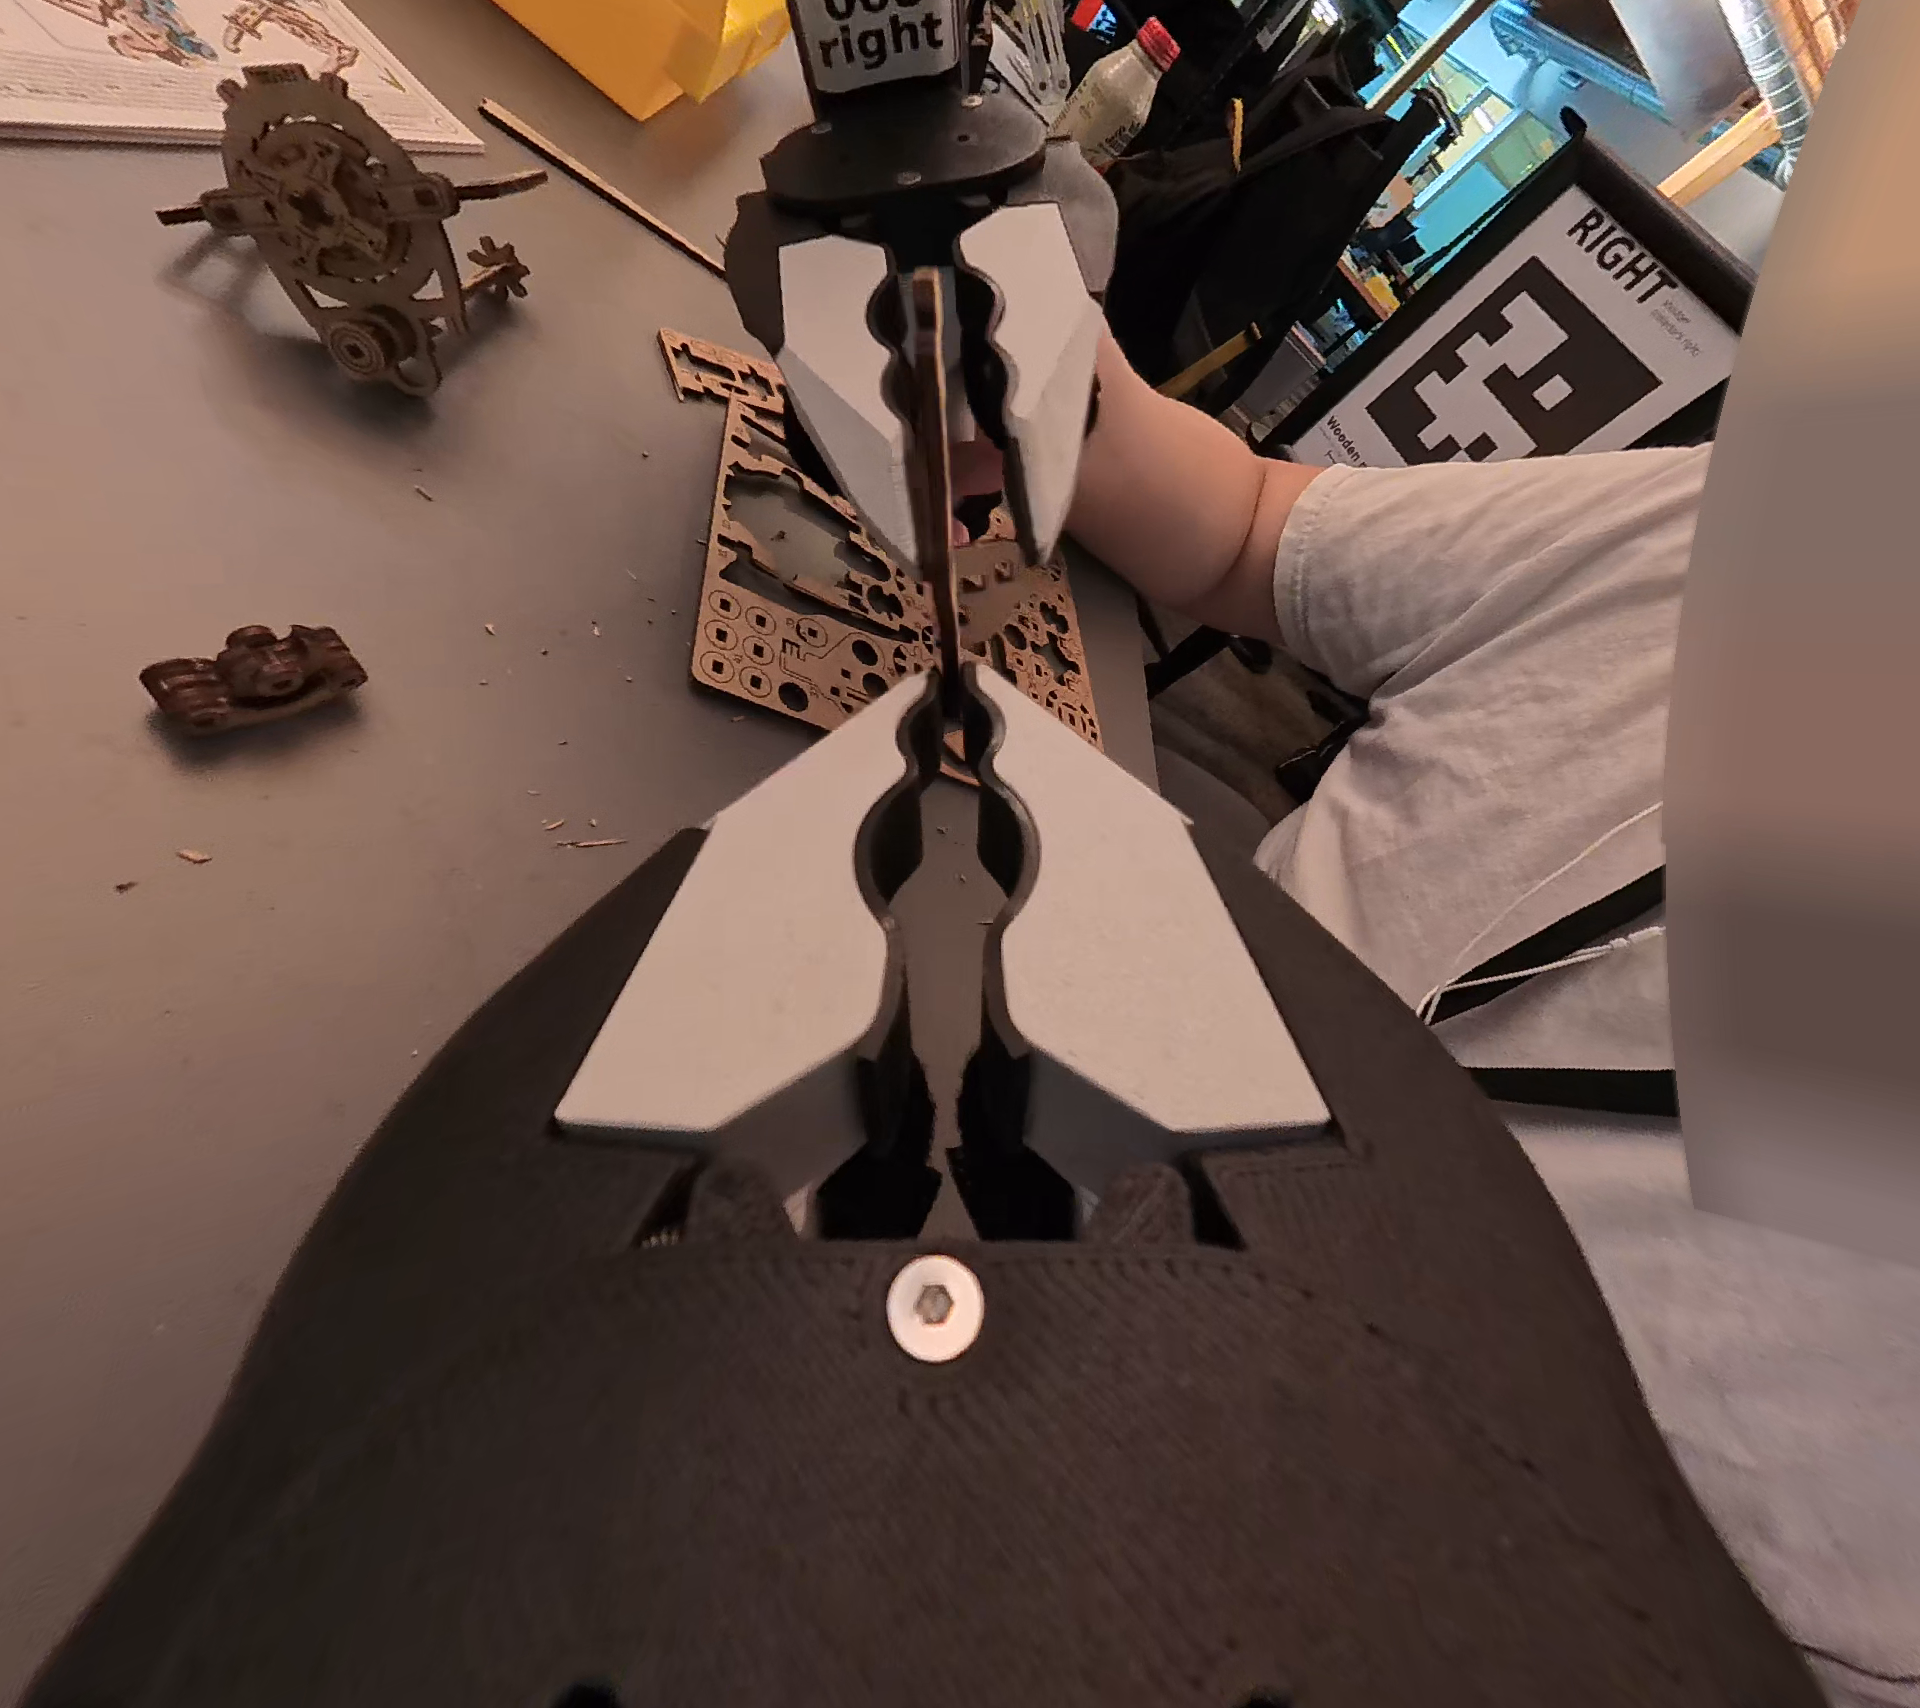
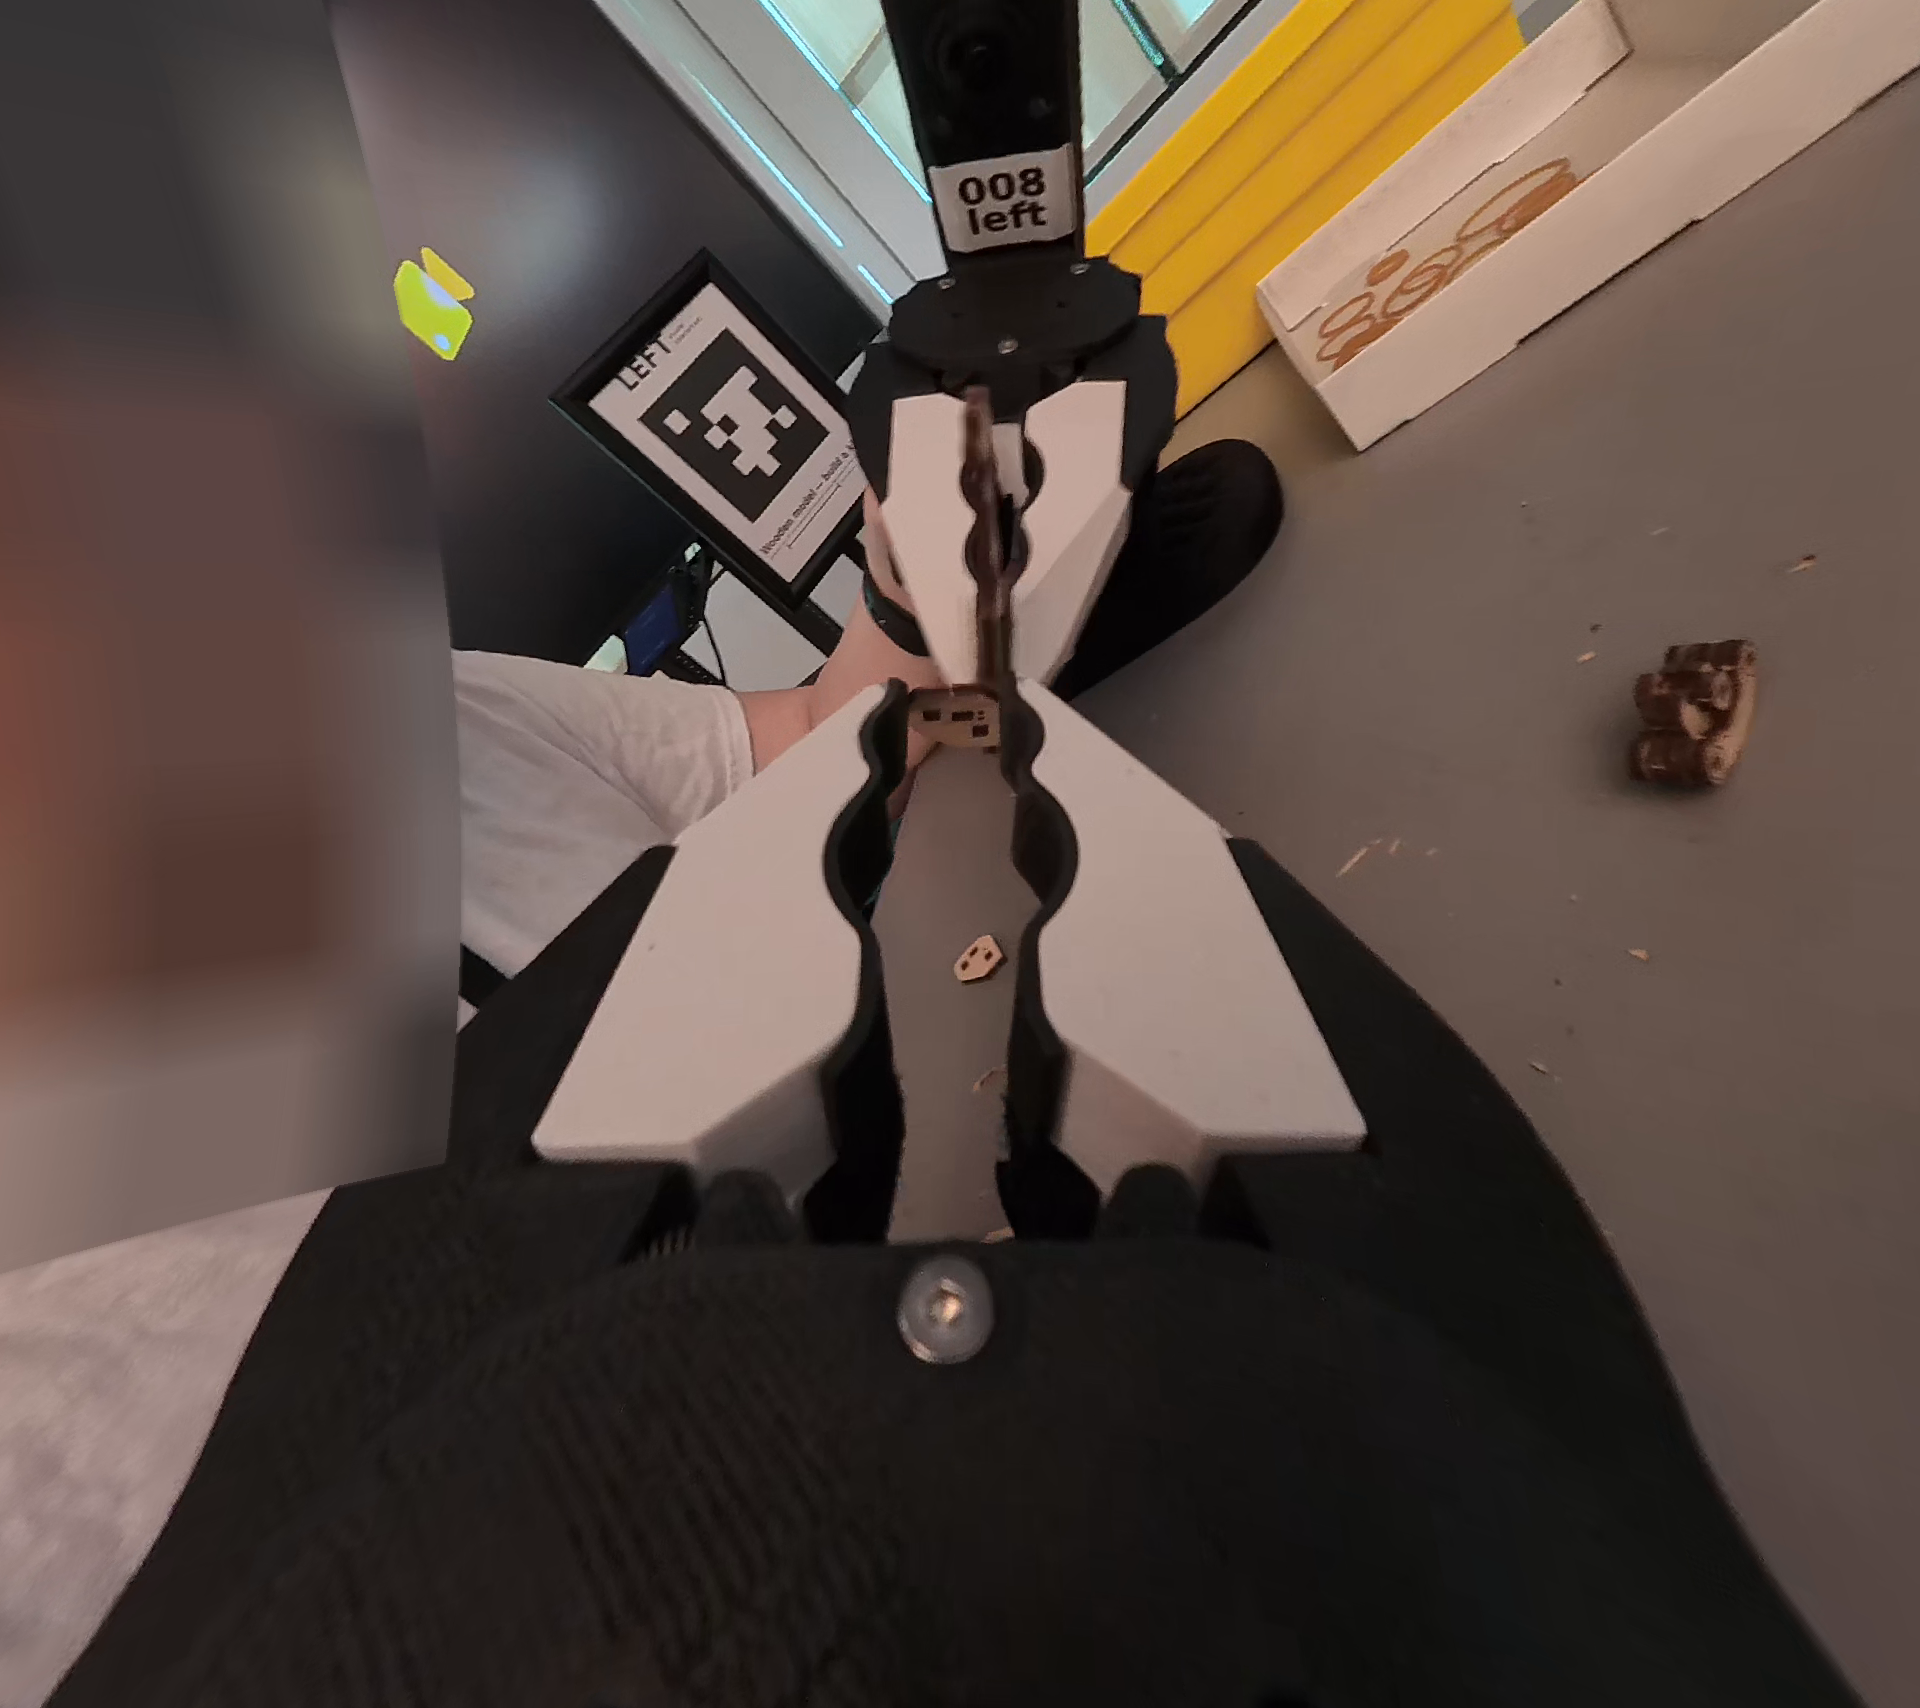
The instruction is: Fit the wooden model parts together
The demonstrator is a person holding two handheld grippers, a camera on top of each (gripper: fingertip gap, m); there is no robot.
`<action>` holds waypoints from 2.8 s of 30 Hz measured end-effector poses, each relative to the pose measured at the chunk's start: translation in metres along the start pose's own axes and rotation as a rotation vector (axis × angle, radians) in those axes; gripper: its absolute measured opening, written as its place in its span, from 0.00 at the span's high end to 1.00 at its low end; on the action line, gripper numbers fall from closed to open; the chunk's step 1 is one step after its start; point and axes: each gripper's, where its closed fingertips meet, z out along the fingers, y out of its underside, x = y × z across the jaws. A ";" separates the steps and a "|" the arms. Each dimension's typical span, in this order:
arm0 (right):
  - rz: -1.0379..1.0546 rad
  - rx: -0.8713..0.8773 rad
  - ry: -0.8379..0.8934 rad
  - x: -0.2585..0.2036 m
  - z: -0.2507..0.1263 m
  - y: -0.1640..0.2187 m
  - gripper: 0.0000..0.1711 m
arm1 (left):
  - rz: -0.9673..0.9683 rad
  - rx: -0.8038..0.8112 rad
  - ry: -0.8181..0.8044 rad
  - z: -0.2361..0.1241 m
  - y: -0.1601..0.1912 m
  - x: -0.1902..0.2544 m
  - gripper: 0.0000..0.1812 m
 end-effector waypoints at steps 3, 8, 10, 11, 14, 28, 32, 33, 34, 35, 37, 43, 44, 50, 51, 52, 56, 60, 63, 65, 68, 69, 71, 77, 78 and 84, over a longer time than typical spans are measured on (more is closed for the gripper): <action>0.019 0.010 -0.001 0.001 -0.001 -0.001 0.91 | 0.002 -0.017 0.002 0.002 0.003 0.001 1.00; 0.016 -0.027 0.010 0.002 0.003 0.005 0.91 | -0.018 -0.026 0.011 0.004 0.005 0.001 1.00; 0.017 -0.031 0.013 0.003 0.003 0.006 0.91 | -0.027 -0.029 0.012 0.004 0.006 0.001 1.00; 0.022 -0.030 0.011 0.003 0.003 0.006 0.91 | -0.032 -0.030 0.012 0.004 0.006 0.000 1.00; 0.028 -0.030 0.012 0.004 0.004 0.007 0.91 | -0.048 -0.036 0.013 0.005 0.007 -0.001 1.00; 0.084 -0.006 -0.002 0.006 0.004 0.006 0.91 | -0.047 -0.031 0.018 0.005 0.007 -0.001 1.00; 0.124 0.029 -0.014 0.008 0.005 0.003 0.91 | -0.067 -0.014 0.020 0.004 0.005 -0.002 1.00; 0.132 0.037 -0.019 0.008 0.005 0.002 0.91 | -0.071 -0.010 0.022 0.003 0.004 -0.002 1.00; 0.139 0.043 -0.022 0.008 0.005 0.001 0.91 | -0.072 -0.007 0.022 0.003 0.004 -0.002 1.00; 0.144 0.050 -0.021 0.008 0.005 0.001 0.91 | -0.075 -0.004 0.021 0.003 0.003 -0.002 1.00; 0.158 0.062 -0.025 0.008 0.005 -0.001 0.91 | -0.086 0.006 0.026 0.003 0.002 -0.003 1.00; 0.199 0.105 -0.023 0.011 0.003 -0.005 0.91 | -0.084 0.033 0.013 0.003 -0.001 -0.005 1.00; 0.202 0.114 -0.021 0.011 0.003 -0.006 0.91 | -0.088 0.039 0.010 0.003 -0.002 -0.006 1.00; 0.198 0.154 -0.010 0.013 0.002 -0.010 0.91 | -0.096 0.074 -0.003 0.002 -0.007 -0.009 1.00; 0.193 0.155 -0.008 0.013 0.002 -0.011 0.91 | -0.101 0.077 0.000 0.002 -0.007 -0.009 1.00; 0.189 0.159 -0.003 0.014 0.001 -0.011 0.91 | -0.110 0.083 0.003 0.002 -0.007 -0.009 1.00; 0.191 0.173 0.003 0.015 0.000 -0.013 0.91 | -0.157 0.112 0.031 0.002 -0.009 -0.010 1.00; 0.196 0.178 0.005 0.016 0.000 -0.013 0.91 | -0.178 0.126 0.045 0.004 -0.010 -0.011 1.00; 0.194 0.176 0.008 0.016 0.000 -0.013 0.91 | -0.187 0.131 0.053 0.004 -0.010 -0.010 1.00; 0.189 0.176 0.015 0.016 -0.001 -0.013 0.91 | -0.192 0.138 0.050 0.004 -0.011 -0.012 1.00; 0.185 0.193 0.024 0.017 -0.002 -0.015 0.91 | -0.189 0.156 0.044 0.004 -0.013 -0.013 1.00; 0.191 0.201 0.026 0.017 -0.002 -0.016 0.91 | -0.183 0.161 0.038 0.004 -0.014 -0.013 1.00; 0.203 0.222 0.025 0.018 -0.003 -0.017 0.91 | -0.174 0.172 0.027 0.005 -0.015 -0.014 1.00; 0.232 0.273 0.005 0.016 -0.004 -0.022 0.92 | -0.156 0.201 0.013 0.005 -0.020 -0.014 1.00; 0.247 0.286 -0.002 0.016 -0.004 -0.022 0.92 | -0.146 0.205 0.006 0.005 -0.020 -0.014 1.00; 0.289 0.327 -0.004 0.017 -0.005 -0.025 0.92 | -0.128 0.226 -0.008 0.004 -0.023 -0.014 1.00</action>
